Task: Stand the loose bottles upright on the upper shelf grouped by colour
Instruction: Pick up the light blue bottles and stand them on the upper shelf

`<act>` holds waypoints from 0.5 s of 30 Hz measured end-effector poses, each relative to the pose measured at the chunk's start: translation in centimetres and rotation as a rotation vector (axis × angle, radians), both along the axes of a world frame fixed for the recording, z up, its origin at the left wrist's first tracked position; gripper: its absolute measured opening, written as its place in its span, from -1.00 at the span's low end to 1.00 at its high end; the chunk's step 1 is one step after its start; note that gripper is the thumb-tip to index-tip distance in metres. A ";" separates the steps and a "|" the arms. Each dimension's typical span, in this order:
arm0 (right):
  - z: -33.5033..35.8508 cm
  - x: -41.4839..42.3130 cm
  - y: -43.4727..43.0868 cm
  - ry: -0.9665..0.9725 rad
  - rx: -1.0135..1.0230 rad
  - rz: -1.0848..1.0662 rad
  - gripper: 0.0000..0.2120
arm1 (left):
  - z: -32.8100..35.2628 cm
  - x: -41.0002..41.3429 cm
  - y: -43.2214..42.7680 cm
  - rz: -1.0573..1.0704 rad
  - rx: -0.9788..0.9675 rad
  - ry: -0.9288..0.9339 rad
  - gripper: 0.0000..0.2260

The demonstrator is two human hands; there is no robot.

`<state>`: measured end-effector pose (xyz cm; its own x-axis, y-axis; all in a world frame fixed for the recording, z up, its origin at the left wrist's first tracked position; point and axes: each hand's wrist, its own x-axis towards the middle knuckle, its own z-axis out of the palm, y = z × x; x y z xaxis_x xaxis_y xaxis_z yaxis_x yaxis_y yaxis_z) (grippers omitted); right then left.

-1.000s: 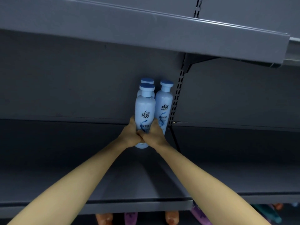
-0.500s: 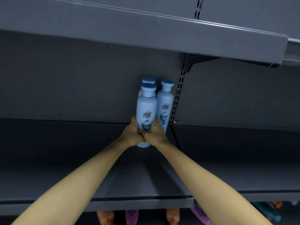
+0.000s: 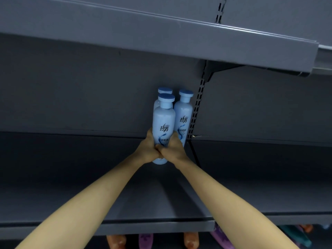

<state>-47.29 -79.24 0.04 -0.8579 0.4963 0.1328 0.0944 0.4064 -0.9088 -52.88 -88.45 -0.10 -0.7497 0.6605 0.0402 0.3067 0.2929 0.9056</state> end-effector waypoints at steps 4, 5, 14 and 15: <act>-0.1 0.1 -0.1 -0.005 -0.004 -0.004 -0.62 | 0.1 0.1 0.0 -0.003 -0.006 -0.003 -0.15; -0.1 0.1 -0.1 -0.007 -0.007 -0.002 -0.62 | 0.2 0.1 0.0 -0.005 -0.009 -0.001 -0.15; -0.6 0.6 0.0 -0.038 0.040 0.003 -0.59 | 0.5 0.4 -0.4 0.014 -0.110 0.074 -0.20; -0.6 0.8 -0.1 -0.065 0.070 0.003 -0.60 | 0.5 0.5 -0.5 0.026 -0.142 0.102 -0.24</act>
<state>-46.48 -79.32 -0.58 -0.8674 0.4850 0.1117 0.1505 0.4695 -0.8700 -52.39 -88.97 0.37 -0.7632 0.6456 0.0247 0.3854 0.4242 0.8194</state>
